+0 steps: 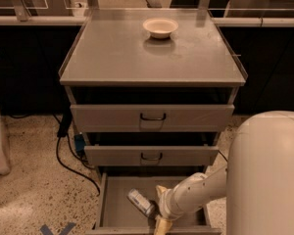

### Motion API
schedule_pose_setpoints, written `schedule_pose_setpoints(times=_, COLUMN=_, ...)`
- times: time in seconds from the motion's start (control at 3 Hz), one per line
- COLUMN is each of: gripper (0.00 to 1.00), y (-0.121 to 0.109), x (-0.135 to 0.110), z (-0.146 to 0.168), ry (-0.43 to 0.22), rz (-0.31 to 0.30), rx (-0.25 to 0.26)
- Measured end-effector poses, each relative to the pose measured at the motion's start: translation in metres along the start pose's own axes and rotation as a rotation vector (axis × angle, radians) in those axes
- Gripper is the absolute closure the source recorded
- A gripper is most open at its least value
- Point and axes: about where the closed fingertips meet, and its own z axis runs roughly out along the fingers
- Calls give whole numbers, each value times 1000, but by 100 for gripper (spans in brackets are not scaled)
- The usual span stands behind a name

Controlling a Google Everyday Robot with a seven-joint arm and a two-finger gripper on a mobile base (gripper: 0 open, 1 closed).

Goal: Pick blue plastic bottle from bottom drawer and place on counter

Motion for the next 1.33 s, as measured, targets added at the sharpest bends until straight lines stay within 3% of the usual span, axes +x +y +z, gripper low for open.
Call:
schedule_pose_setpoints(times=0.33, gripper=0, y=0, x=-29, z=76, ry=-102, rz=-65, rx=-47)
schedule_pose_setpoints(times=1.0, gripper=0, y=7, x=-35, z=84, ry=-130, rz=-68, rx=-63)
schedule_pose_setpoints(times=1.33, gripper=0, y=1, x=-45, z=110, ry=-142, rz=-80, rx=-65)
